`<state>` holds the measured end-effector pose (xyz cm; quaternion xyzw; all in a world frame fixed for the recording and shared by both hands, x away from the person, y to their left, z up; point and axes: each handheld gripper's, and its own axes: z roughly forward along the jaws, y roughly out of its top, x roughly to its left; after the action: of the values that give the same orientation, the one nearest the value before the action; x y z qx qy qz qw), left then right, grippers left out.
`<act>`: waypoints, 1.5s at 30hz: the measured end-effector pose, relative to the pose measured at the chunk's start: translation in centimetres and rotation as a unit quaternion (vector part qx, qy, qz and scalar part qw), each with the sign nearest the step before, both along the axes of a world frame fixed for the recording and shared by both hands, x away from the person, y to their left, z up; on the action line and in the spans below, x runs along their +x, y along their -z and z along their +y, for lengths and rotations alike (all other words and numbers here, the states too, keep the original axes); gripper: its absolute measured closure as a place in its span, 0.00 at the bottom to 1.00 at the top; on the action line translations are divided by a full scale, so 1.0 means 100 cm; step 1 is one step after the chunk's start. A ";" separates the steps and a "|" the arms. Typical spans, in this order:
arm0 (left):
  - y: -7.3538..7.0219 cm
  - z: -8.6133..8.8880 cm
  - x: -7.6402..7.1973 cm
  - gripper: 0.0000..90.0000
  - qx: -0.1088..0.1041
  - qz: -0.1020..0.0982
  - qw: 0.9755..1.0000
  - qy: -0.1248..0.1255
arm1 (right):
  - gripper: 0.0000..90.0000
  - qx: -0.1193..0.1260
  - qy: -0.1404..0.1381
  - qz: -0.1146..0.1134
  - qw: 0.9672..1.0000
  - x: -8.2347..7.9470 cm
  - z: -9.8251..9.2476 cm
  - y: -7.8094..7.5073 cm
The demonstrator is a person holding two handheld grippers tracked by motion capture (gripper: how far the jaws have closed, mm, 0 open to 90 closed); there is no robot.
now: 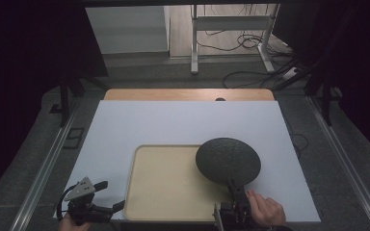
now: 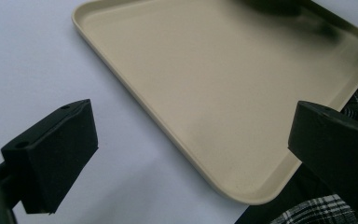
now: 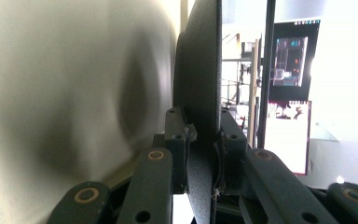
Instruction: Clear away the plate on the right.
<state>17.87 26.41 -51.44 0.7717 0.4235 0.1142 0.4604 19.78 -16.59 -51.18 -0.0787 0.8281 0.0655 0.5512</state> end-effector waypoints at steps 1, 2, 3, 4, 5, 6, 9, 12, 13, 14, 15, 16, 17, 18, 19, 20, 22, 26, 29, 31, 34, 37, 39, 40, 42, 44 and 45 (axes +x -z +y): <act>0.000 0.000 0.000 0.01 -0.002 0.000 1.000 0.000 | 0.87 0.004 -0.003 0.001 1.000 -0.001 0.002 0.001; 0.000 0.000 0.000 0.01 -0.002 0.000 1.000 0.000 | 0.87 -0.011 0.006 0.001 1.000 -0.004 0.005 -0.002; 0.000 0.001 0.000 0.01 -0.006 0.000 1.000 0.001 | 0.87 0.003 -0.011 -0.001 1.000 -0.002 0.006 0.001; 0.000 0.001 0.000 0.01 -0.007 -0.001 1.000 0.003 | 0.87 0.002 -0.013 -0.001 1.000 -0.003 0.008 0.001; 0.000 0.002 0.000 0.01 -0.009 -0.002 1.000 0.004 | 0.87 -0.006 -0.009 0.003 1.000 -0.005 0.010 -0.001; 0.000 0.002 0.000 0.00 -0.010 -0.002 1.000 0.005 | 0.87 -0.002 -0.018 0.002 1.000 -0.004 0.012 0.000; 0.000 0.002 0.000 0.00 -0.011 -0.001 1.000 0.006 | 0.86 -0.002 -0.026 0.003 1.000 -0.005 0.018 0.001; 0.000 0.002 0.000 0.00 -0.013 -0.001 1.000 0.007 | 0.86 0.002 -0.039 -0.001 0.999 -0.006 0.024 0.003; 0.000 0.002 0.000 0.00 -0.014 -0.001 1.000 0.007 | 0.86 -0.006 -0.034 0.004 0.999 -0.008 0.026 0.001; 0.000 0.003 0.000 0.00 -0.014 -0.001 1.000 0.007 | 0.86 0.002 -0.046 -0.001 0.999 -0.007 0.028 0.003; 0.000 0.003 0.000 0.00 -0.014 -0.001 1.000 0.007 | 0.86 0.000 -0.046 0.003 0.999 -0.007 0.031 0.003; 0.000 0.003 0.000 0.00 -0.014 -0.001 1.000 0.007 | 0.86 0.000 -0.046 0.003 0.999 -0.007 0.031 0.003; 0.000 0.003 0.000 0.00 -0.014 -0.001 1.000 0.007 | 0.86 -0.002 -0.054 0.003 0.999 -0.008 0.036 0.003; 0.000 0.003 0.000 0.00 -0.014 -0.002 1.000 0.006 | 0.86 0.003 -0.061 0.000 0.998 -0.008 0.039 0.005; 0.000 0.003 0.000 0.00 -0.014 -0.002 1.000 0.006 | 0.86 0.001 -0.064 0.001 0.998 -0.008 0.041 0.005; 0.000 0.003 0.000 0.00 -0.014 -0.002 1.000 0.007 | 0.86 0.002 -0.068 0.001 0.998 -0.008 0.044 0.005; 0.000 0.003 0.000 0.00 -0.014 -0.002 1.000 0.007 | 0.86 -0.002 -0.070 0.006 0.998 -0.010 0.049 0.005; 0.000 0.003 -0.001 0.00 -0.015 -0.002 1.000 0.007 | 0.86 0.001 -0.087 0.002 0.996 -0.010 0.059 0.007; 0.000 0.003 -0.001 0.00 -0.014 -0.002 1.000 0.008 | 0.86 0.000 -0.090 0.008 0.996 -0.012 0.064 0.008; 0.000 0.003 -0.001 0.00 -0.014 -0.003 1.000 0.007 | 0.86 -0.003 -0.096 0.007 0.995 -0.012 0.066 0.008; 0.000 0.003 -0.001 0.00 -0.013 -0.003 1.000 0.007 | 0.86 -0.002 -0.107 0.011 0.994 -0.015 0.074 0.010; 0.000 0.003 -0.001 0.00 -0.013 -0.003 1.000 0.007 | 0.85 -0.004 -0.112 0.015 0.994 -0.017 0.078 0.011; 0.000 0.002 -0.001 0.00 -0.012 -0.003 1.000 0.007 | 0.85 -0.001 -0.116 0.017 0.993 -0.018 0.082 0.013; 0.000 0.002 -0.001 0.00 -0.012 -0.003 1.000 0.007 | 0.85 -0.001 -0.116 0.017 0.993 -0.018 0.082 0.013; 0.000 0.002 -0.001 0.00 -0.012 -0.004 1.000 0.007 | 0.86 -0.008 -0.123 0.021 0.992 -0.019 0.084 0.017; 0.000 0.002 -0.001 0.00 -0.012 -0.003 1.000 0.007 | 0.87 -0.011 -0.124 0.026 0.992 -0.019 0.084 0.017; 0.000 0.002 -0.001 0.00 -0.011 -0.004 1.000 0.006 | 0.87 -0.012 -0.121 0.031 0.992 -0.020 0.083 0.017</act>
<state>17.77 26.64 -51.43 0.7688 0.4182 0.1094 0.4712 17.83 -8.26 -52.88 -0.1825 0.8297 0.1241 0.5127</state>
